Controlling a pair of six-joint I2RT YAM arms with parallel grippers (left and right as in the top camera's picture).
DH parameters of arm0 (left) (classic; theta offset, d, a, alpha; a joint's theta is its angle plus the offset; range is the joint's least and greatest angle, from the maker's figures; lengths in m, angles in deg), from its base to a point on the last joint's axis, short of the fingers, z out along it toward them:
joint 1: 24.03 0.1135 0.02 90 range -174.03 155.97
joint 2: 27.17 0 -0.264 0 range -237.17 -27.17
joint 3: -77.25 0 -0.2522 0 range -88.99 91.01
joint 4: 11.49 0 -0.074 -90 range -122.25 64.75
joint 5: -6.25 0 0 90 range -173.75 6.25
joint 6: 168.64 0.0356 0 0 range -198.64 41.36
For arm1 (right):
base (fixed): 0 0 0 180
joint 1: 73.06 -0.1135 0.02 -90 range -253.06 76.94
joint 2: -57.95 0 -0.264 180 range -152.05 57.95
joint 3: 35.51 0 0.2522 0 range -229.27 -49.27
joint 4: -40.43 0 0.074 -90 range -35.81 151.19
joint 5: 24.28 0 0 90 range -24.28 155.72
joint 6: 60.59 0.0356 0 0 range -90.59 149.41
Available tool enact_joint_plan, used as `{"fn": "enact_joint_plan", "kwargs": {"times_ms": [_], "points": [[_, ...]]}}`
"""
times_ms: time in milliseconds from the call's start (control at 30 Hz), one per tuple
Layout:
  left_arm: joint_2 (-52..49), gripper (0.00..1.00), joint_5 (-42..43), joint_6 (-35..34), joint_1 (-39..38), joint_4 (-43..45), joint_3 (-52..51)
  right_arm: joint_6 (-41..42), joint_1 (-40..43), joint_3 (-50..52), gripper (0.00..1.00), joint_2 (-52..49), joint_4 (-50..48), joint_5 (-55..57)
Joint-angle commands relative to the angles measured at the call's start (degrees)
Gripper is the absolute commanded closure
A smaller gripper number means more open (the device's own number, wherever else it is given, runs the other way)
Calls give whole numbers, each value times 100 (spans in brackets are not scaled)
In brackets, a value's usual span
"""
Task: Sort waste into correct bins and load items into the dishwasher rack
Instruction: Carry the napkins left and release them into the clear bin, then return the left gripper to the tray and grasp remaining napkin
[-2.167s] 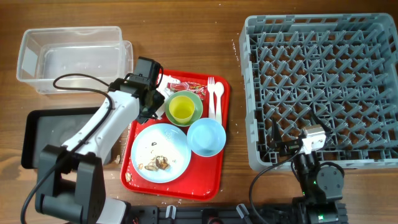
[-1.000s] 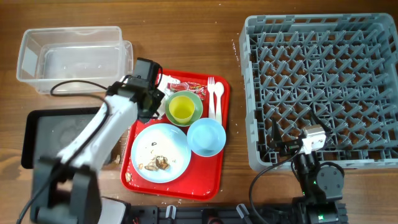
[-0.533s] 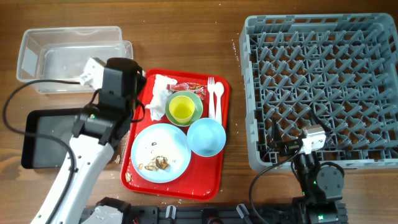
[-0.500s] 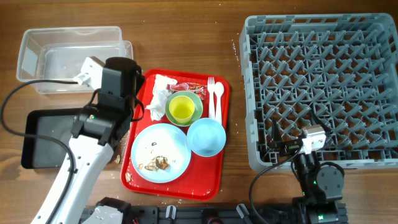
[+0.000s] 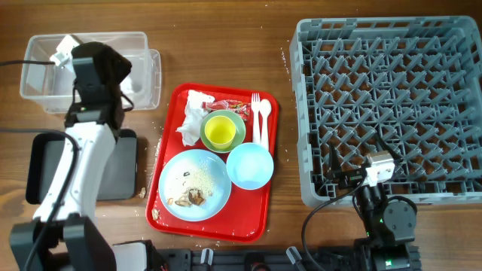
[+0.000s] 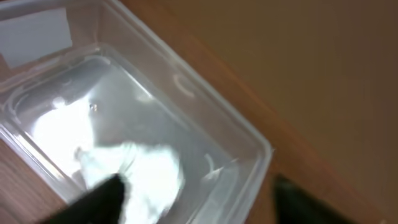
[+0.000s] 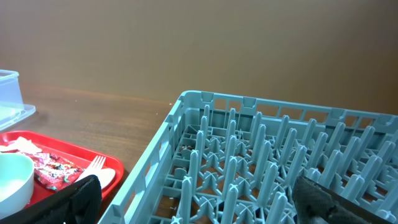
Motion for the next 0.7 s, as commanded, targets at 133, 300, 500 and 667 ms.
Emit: {"fn": "enact_joint_plan", "kwargs": {"times_ms": [133,300,500,667], "points": [[616,7,1829,573,234,-249,22,-52,35,9,0,46,-13,-9],[1537,0,3803,514,234,-1641,22,-55,35,9,0,46,-13,-9],[1672,8,4181,516,-46,-3589,15,-52,35,9,0,46,-13,-9],[1099,17,3228,105,-986,-4299,-114,-55,35,9,0,46,-13,-9]]}}
